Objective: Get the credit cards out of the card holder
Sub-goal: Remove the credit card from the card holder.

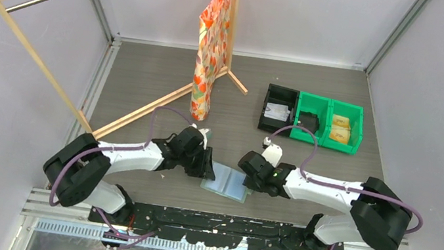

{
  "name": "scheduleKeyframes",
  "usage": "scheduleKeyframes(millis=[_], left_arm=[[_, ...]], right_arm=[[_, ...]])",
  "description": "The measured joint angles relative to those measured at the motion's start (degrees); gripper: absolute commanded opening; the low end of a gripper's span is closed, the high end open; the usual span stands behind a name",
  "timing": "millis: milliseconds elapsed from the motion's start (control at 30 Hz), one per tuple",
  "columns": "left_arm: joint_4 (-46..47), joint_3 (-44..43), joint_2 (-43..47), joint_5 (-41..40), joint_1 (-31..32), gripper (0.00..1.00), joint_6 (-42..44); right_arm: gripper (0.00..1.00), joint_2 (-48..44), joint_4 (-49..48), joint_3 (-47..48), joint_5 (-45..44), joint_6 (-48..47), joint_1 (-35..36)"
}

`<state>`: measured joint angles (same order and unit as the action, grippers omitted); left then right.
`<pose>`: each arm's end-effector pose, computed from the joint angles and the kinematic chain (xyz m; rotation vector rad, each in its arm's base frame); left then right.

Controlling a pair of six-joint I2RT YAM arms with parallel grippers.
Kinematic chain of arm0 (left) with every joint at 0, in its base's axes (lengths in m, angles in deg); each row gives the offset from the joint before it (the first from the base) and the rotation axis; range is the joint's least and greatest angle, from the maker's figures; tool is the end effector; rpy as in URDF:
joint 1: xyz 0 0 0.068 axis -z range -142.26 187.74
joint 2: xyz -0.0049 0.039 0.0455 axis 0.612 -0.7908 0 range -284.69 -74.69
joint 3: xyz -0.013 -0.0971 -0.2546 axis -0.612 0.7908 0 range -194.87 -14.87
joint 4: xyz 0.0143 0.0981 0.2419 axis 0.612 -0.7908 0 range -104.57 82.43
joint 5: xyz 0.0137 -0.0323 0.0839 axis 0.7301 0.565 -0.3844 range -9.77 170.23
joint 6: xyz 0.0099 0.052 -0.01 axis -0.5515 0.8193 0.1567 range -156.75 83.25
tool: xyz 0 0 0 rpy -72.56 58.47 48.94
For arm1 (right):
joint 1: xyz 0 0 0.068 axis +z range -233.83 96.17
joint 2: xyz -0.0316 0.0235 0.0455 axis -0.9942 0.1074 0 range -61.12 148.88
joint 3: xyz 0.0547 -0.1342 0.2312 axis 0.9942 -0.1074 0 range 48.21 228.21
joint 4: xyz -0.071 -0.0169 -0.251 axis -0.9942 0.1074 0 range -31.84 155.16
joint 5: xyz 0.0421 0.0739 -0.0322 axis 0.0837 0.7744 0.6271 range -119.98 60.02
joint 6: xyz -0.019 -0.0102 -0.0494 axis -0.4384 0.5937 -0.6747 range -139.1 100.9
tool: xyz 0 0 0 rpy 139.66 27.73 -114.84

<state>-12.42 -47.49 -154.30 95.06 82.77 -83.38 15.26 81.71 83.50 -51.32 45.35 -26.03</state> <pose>0.1704 -0.1836 0.1497 0.0843 2.7114 -0.9182 0.1323 0.1859 0.1576 0.2601 2.5830 0.2752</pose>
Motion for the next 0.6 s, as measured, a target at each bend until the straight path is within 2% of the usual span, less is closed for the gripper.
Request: scheduleKeyframes(millis=[333, 600], left_arm=[[1.6, -0.3, -1.0, 1.5, 0.0, 0.32, 0.4], [2.1, -0.3, 0.9, 2.5, 0.0, 0.16, 0.4]], right_arm=[[0.28, 2.6, -3.4, 0.2, -1.7, -0.1, -0.1], [0.28, 3.5, -6.0, 0.3, -2.3, 0.0, -0.1]])
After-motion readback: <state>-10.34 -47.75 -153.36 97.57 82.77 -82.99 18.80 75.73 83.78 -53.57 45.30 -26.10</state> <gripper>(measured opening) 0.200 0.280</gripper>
